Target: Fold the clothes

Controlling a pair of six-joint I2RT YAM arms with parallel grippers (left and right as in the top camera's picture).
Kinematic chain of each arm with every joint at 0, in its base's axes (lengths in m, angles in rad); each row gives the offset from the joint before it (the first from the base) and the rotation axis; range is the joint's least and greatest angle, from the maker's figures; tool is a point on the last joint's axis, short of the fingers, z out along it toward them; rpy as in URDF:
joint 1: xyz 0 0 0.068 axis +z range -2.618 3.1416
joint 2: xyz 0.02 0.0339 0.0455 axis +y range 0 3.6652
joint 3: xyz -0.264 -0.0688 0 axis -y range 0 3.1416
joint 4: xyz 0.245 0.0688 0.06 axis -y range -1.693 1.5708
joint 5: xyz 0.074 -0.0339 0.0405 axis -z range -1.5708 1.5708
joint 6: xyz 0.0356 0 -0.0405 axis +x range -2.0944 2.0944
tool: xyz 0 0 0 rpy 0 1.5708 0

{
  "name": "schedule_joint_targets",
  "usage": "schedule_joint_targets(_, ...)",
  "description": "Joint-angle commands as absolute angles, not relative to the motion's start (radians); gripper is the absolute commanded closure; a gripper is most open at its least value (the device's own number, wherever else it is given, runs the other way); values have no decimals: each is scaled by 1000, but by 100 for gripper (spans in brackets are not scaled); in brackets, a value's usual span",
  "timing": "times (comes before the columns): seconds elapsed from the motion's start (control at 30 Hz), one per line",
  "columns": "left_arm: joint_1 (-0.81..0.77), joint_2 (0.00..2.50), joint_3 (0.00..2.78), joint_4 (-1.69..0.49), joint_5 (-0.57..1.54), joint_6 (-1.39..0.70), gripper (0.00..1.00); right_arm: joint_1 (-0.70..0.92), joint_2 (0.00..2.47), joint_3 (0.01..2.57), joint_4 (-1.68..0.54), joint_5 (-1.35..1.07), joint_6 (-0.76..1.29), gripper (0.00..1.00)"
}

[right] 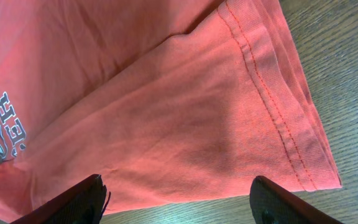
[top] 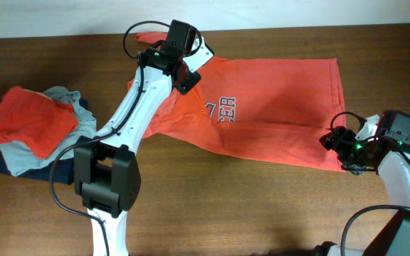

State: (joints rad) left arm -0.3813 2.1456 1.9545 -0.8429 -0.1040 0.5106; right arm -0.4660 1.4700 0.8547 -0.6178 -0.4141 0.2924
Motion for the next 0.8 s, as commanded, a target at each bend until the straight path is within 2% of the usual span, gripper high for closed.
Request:
schedule_joint_targets(0.0, -381, 2202, 1964, -830, -86, 552, 100, -465, 1473, 870, -619, -427, 296, 21)
schedule_joint_targets(0.07, -381, 2229, 1964, -823, -108, 551, 99, -465, 1473, 870, -622, -427, 296, 21)
schedule_joint_targets(0.1, -381, 2237, 1964, -822, -125, 551, 93, -465, 1473, 870, -625, -427, 296, 21)
schedule_joint_targets(0.13, -381, 2240, 1964, -822, -145, 546, 48, -465, 1473, 870, -627, -427, 296, 21)
schedule_joint_targets(0.17, -381, 2240, 1965, -820, -166, 530, 13, -465, 1473, 870, -628, -427, 296, 21)
schedule_joint_targets(0.2, -381, 2238, 1969, -819, -204, 495, 1, -465, 1473, 870, -629, -427, 296, 21)
schedule_joint_targets(0.27, -381, 2231, 2004, -847, -282, 431, 1, -465, 1473, 870, -628, -427, 296, 21)
schedule_joint_targets(0.4, -371, 2193, 2040, -925, -287, 426, 1, -465, 1473, 870, -629, -427, 296, 21)
schedule_joint_targets(0.53, -323, 2159, 2041, -1047, -324, 323, 1, -465, 1473, 870, -630, -427, 295, 21)
schedule_joint_targets(0.77, -203, 2203, 1977, -1174, -51, 371, 1, -465, 1473, 870, -625, -427, 296, 21)
